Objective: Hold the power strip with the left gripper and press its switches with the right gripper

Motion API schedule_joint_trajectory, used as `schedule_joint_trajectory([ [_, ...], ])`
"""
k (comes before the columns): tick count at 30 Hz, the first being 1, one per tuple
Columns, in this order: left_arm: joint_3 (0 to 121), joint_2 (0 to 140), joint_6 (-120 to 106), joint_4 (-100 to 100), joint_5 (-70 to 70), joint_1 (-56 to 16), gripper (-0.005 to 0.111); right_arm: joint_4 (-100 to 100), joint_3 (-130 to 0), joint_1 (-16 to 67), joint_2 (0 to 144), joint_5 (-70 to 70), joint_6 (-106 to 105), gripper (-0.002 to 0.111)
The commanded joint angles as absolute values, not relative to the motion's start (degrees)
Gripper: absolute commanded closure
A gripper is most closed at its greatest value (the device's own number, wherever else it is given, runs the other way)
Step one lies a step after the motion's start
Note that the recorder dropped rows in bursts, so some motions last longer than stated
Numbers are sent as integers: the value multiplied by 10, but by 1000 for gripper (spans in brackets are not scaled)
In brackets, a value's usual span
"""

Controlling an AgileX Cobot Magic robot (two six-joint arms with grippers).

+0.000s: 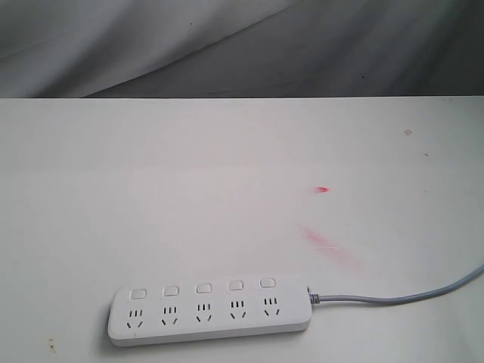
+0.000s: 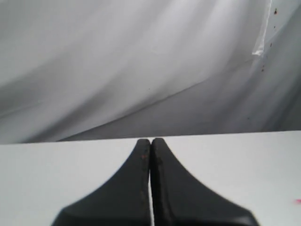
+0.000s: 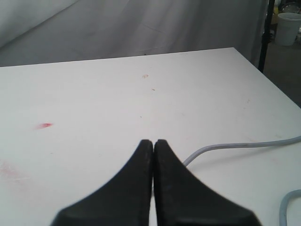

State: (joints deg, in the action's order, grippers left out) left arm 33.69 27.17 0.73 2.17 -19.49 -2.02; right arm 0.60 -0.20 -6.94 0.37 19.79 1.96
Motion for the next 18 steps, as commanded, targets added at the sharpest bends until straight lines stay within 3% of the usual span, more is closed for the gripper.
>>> schedule_joint_trajectory([
  [1,244,233,15,21,-158,-23,106,0,0,-74,0,195,18,108],
  [11,146,224,15,26,-147,-23,106,0,0,-74,0,195,18,108],
  [18,85,119,15,26,-147,-23,106,0,0,-74,0,195,18,108],
])
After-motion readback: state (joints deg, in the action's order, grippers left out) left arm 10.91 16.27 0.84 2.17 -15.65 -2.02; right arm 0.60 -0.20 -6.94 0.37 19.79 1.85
